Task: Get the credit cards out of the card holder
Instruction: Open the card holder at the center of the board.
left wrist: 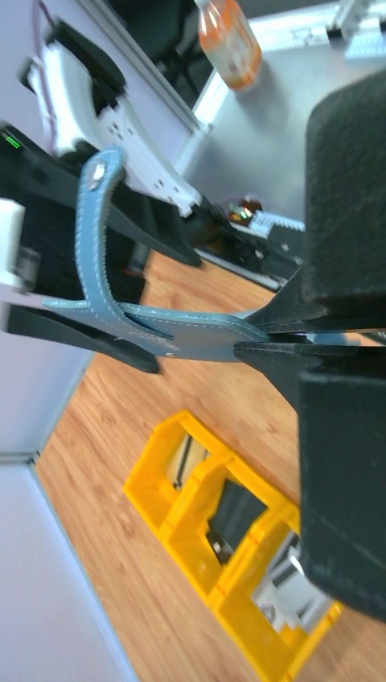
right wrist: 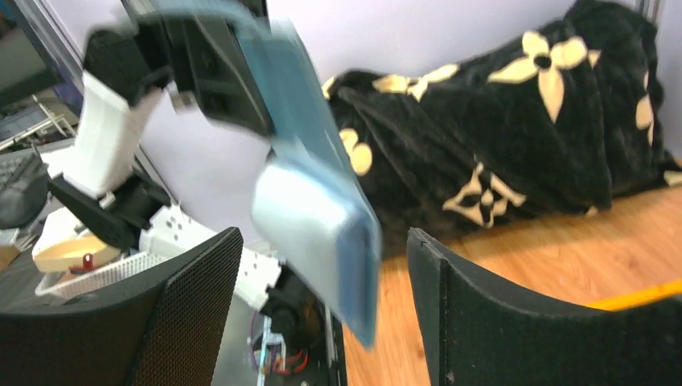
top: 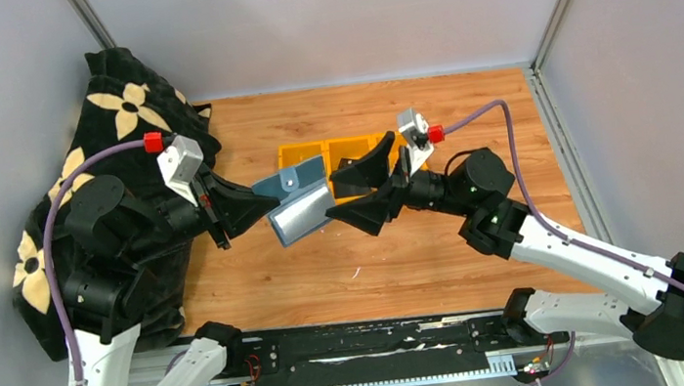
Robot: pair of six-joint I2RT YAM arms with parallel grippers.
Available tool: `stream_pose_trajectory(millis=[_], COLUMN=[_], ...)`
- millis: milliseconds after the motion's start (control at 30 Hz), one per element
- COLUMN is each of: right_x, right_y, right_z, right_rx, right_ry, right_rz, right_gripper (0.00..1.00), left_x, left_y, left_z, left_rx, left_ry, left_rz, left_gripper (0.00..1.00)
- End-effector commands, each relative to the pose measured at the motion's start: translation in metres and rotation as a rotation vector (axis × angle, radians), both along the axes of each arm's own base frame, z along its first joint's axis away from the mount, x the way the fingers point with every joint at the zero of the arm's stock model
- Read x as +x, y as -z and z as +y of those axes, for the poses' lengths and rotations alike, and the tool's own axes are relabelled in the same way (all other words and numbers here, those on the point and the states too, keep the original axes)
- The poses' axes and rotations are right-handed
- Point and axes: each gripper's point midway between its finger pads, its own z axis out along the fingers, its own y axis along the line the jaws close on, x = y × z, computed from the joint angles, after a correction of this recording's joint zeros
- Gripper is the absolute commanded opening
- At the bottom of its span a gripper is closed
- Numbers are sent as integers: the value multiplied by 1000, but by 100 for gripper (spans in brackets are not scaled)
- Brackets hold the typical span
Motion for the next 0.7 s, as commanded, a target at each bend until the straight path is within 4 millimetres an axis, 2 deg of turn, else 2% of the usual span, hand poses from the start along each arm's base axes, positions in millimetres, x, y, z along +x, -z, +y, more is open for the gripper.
stream_pose_trajectory(millis=[0,133,433,667], right_x=[-7,-13,-12,-8], right_y=[36,47,36,30], right_z=[-11,-13,0,3], right_rx=[-26,-8,51,89], right_ry=[-29,-59,-128,-138], right_rz=[-30,-48,-29,-4], right_gripper=[79,78,66,62], left_x=[-17,-22,-24,-23], left_y=[-34,-40,-42,-39], left_z=[-8,-13,-16,-16], left_rx=[-107,-141,-160,-156], left_ry=[81,126,146,146], left_rz=[22,80,123,123], left_gripper=[0,0,0,0])
